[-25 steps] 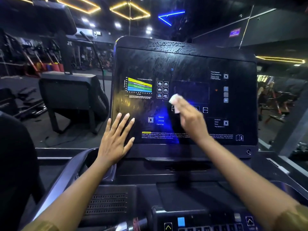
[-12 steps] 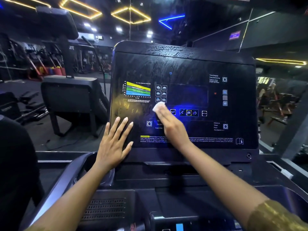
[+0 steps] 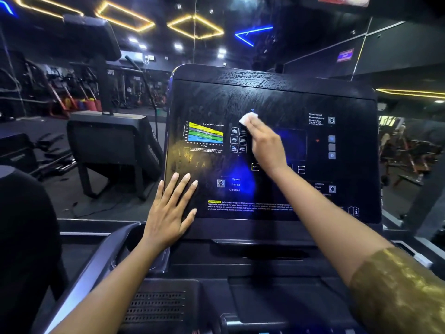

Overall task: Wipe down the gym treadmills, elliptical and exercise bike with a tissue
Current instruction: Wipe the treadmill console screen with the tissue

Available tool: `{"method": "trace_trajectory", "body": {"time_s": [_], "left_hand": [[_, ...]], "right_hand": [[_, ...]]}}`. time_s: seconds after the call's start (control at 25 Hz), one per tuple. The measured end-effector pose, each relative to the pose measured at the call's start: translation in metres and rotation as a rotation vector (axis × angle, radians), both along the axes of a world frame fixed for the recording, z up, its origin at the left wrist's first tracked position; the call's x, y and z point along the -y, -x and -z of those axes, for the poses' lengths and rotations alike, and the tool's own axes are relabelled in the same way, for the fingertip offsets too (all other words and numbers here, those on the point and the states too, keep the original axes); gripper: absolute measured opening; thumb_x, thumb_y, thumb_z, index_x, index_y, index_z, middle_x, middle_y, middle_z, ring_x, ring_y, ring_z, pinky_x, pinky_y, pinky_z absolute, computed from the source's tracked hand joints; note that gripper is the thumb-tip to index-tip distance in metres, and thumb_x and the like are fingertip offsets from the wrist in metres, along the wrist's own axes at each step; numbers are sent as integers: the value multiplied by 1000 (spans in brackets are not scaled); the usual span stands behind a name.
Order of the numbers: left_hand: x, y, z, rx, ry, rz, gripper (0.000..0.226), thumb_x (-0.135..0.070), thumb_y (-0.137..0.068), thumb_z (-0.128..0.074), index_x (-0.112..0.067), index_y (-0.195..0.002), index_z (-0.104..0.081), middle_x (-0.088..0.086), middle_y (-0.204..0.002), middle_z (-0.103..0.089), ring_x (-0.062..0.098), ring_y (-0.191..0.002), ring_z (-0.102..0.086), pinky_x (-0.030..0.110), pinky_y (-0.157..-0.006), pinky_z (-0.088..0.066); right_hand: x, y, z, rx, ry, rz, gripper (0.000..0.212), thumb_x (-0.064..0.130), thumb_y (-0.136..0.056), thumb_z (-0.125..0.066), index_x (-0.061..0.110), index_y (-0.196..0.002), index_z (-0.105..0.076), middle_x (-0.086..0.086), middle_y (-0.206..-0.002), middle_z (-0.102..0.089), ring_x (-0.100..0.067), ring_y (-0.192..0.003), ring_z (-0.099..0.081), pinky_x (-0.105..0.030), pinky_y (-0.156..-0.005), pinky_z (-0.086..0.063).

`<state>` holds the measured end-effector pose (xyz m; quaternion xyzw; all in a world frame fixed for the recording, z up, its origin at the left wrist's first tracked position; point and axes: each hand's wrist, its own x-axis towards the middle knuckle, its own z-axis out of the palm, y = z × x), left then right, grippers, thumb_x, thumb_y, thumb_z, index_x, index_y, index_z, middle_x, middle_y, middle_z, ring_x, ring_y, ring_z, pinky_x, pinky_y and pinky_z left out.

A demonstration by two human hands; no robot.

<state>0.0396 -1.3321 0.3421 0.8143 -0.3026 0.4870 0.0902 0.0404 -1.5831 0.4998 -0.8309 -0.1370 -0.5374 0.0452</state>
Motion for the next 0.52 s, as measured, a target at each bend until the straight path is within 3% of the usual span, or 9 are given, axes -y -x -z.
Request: {"method": "trace_trajectory", "body": {"time_s": [0.16, 0.32, 0.4, 0.52], "left_hand": [[-3, 6, -4, -56, 63, 42, 56, -42, -100, -26, -19, -151, -21, 7, -154, -26, 24, -146, -15, 43, -119, -7], [5, 8, -17, -238, 471, 92, 62, -40, -94, -36, -18, -151, -20, 4, -158, -15, 17, -146, -11, 38, -119, -10], [10, 9, -25, -398, 715, 181, 68, -50, -91, -31, -24, -151, -14, 1, -159, -11, 5, -142, -14, 32, -113, -22], [11, 7, -26, -484, 787, 210, 74, -61, -85, -25, -32, -151, -10, -4, -158, -18, 15, -138, -32, 36, -101, -37]], "right_hand": [[-42, 6, 55, -81, 161, -170, 50, -3, -79, -39, 5, -123, -60, -9, -131, -57, -25, -111, -60, -36, -71, -58], [-50, 24, 77, -104, 376, -265, 50, -6, -78, -36, 2, -119, -63, -11, -127, -59, -22, -115, -58, -35, -71, -58], [-44, 23, 55, -53, 344, -261, 45, 0, -83, -37, 2, -119, -63, -12, -128, -58, -24, -116, -57, -35, -84, -54], [-33, 4, 0, 43, 204, -174, 46, 3, -84, -34, 2, -119, -63, -14, -128, -58, -26, -116, -57, -35, -91, -50]]}}
